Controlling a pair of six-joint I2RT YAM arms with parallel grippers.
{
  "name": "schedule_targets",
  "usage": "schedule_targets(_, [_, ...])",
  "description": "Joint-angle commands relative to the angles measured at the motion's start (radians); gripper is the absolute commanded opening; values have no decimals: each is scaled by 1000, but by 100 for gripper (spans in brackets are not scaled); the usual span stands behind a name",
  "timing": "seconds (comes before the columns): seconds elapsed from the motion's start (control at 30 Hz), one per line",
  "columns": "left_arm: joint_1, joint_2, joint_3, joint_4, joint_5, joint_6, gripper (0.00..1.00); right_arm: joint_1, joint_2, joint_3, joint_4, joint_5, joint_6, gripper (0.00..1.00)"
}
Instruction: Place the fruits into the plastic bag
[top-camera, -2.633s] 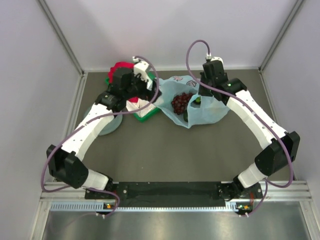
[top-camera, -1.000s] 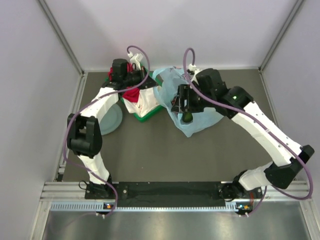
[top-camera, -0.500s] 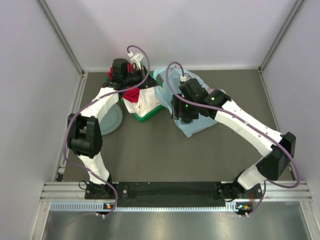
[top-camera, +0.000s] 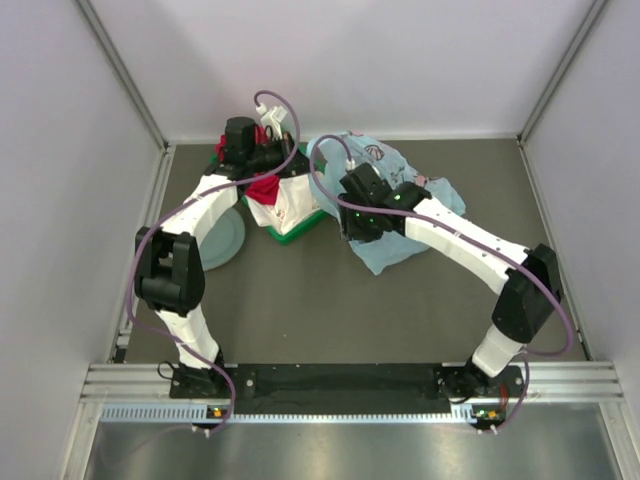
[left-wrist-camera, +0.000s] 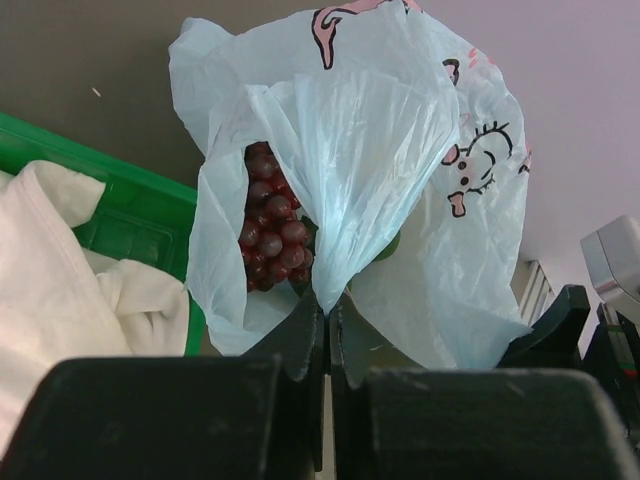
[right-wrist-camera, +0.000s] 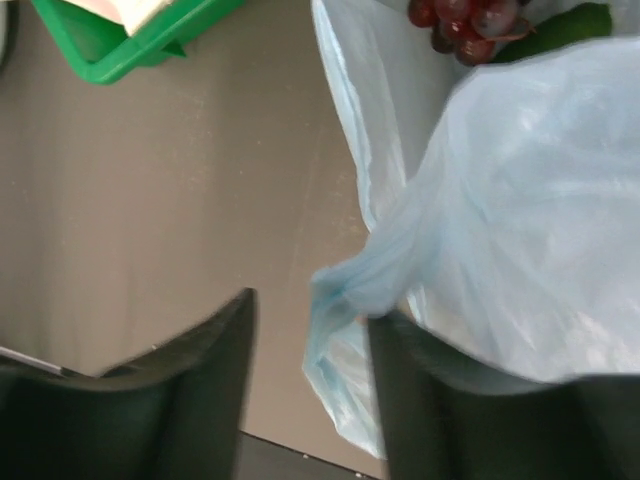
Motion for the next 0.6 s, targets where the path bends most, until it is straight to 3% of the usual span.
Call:
schedule_targets(0.0, [-3,4,40,49,-6,3,0,-13,-25,1,78,-69,-1,36])
schedule_targets(0.03, [-3,7,41,49,-10,0,0,-19,-34,5,75,-80,7,18])
schedule_targets(0.13, [-13,7,72,29,-39,1,0,-62,-101,34,60,-121,37,0])
schedule_targets(0.3, [-63,14,187,-12,-65,31,0,-186,-221,204,-28,-106,5,0])
schedule_targets(0.43, [-80,26,290,18,-66,-64,0,-288,-272,384,-129,-36,-103,0])
schedule_targets(0.57, [-86,47,510,1,-71,-142,0,-352,-293,575,-177,47,-183,0])
